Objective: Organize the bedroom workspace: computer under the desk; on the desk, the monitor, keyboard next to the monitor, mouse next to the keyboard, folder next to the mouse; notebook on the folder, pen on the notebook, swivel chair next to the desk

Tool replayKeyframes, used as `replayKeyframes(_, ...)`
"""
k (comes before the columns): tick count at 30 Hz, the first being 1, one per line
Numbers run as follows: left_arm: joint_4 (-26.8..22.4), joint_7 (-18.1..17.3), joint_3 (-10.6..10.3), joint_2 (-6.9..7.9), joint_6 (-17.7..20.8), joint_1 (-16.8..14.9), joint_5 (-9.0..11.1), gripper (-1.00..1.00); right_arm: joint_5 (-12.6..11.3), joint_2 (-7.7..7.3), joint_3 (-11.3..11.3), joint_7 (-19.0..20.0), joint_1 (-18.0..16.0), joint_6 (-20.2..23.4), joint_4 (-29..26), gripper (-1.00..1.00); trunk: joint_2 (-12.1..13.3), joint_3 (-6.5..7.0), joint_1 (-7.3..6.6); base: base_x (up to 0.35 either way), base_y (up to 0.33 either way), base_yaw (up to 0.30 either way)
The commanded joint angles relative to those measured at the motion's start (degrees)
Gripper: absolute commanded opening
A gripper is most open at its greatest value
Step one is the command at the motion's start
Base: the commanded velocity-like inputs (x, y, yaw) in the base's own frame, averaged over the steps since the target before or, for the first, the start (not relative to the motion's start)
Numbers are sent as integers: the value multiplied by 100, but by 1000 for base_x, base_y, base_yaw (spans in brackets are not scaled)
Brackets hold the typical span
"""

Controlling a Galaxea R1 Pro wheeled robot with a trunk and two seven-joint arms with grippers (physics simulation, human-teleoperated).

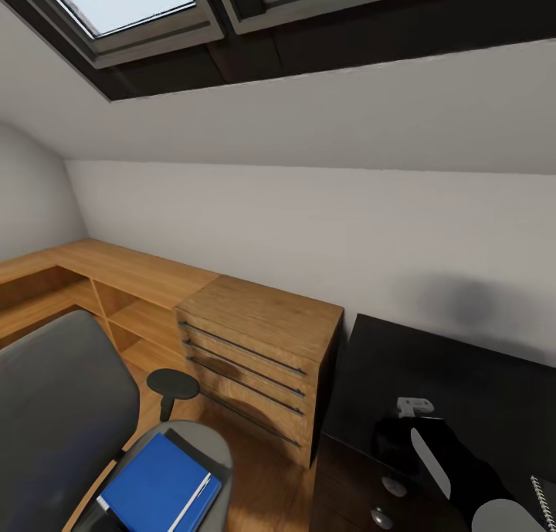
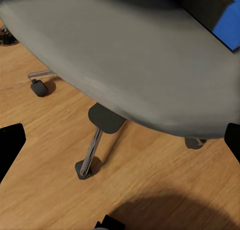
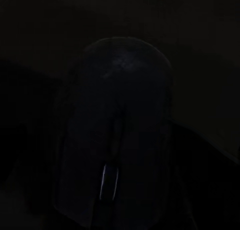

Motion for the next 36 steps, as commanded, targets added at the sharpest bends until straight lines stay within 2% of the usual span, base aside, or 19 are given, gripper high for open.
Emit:
replayKeyframes(1, 6, -29, -43, 0, -18, -4, 64, 100, 23, -8, 30, -46, -1, 35, 54, -100, -3, -8, 1, 0, 0, 0)
replayKeyframes(34, 6, -29, -43, 2, -14, -4, 64, 100, 21, -12, 32, -46, -1, 35, 54, -100, -3, -8, 1, 0, 0, 0)
replayKeyframes(36, 6, -29, -43, 4, -11, -4, 64, 100, 18, -11, 32, -46, -1, 35, 54, -100, 77, 28, -43, 0, 0, 0)
